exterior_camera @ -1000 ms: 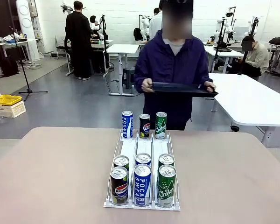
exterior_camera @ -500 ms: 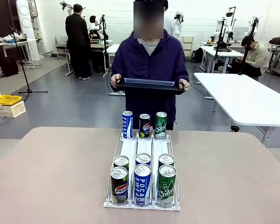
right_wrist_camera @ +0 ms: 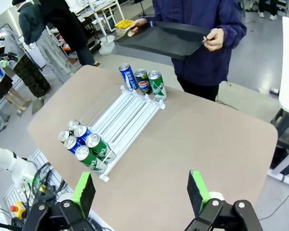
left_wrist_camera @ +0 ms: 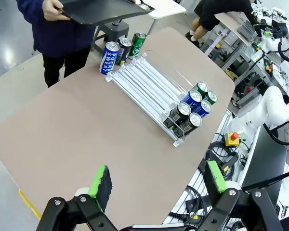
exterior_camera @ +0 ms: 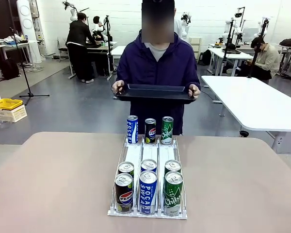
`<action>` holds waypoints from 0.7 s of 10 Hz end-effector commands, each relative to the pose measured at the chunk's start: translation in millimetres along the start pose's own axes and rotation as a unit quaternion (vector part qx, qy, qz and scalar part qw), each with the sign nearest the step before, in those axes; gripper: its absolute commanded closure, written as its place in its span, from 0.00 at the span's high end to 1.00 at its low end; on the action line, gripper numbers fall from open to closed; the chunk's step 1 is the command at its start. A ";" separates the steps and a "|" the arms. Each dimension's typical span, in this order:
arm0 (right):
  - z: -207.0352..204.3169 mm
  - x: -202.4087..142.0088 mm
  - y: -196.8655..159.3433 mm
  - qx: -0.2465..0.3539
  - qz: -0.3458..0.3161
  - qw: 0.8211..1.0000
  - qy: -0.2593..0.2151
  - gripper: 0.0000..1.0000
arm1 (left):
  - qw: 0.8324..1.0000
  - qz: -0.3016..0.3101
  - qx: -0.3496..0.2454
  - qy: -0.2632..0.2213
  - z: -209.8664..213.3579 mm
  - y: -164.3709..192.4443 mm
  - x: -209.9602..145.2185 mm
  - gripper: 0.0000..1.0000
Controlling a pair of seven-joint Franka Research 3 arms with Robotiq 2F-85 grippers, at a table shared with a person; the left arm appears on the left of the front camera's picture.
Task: Retrieve and hand over the desired beverage to the person.
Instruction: Pick up a can of the same type that the person held from the Automatic Can Dispenser.
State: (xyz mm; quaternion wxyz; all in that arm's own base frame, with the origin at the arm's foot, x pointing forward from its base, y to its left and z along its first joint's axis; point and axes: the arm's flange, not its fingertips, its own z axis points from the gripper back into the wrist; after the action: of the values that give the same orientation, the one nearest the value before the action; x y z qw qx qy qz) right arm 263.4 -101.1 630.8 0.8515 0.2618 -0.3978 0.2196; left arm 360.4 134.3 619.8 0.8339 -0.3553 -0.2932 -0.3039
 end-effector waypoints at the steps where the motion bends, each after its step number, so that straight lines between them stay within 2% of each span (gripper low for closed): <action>1: -1.7 -0.6 -1.3 0.011 0.003 1.000 -0.003 1.00 | 1.000 -0.013 -0.006 -0.006 2.0 2.0 1.2 1.00; 7: -1.7 -0.6 -1.3 0.011 0.003 1.000 -0.003 1.00 | 1.000 -0.013 -0.006 -0.006 2.0 2.0 1.2 1.00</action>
State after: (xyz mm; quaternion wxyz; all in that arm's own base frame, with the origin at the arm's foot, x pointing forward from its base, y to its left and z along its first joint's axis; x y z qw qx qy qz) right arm 263.5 -101.1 630.8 0.8515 0.2618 -0.3977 0.2196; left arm 360.6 134.1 619.8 0.8339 -0.3552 -0.2931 -0.3042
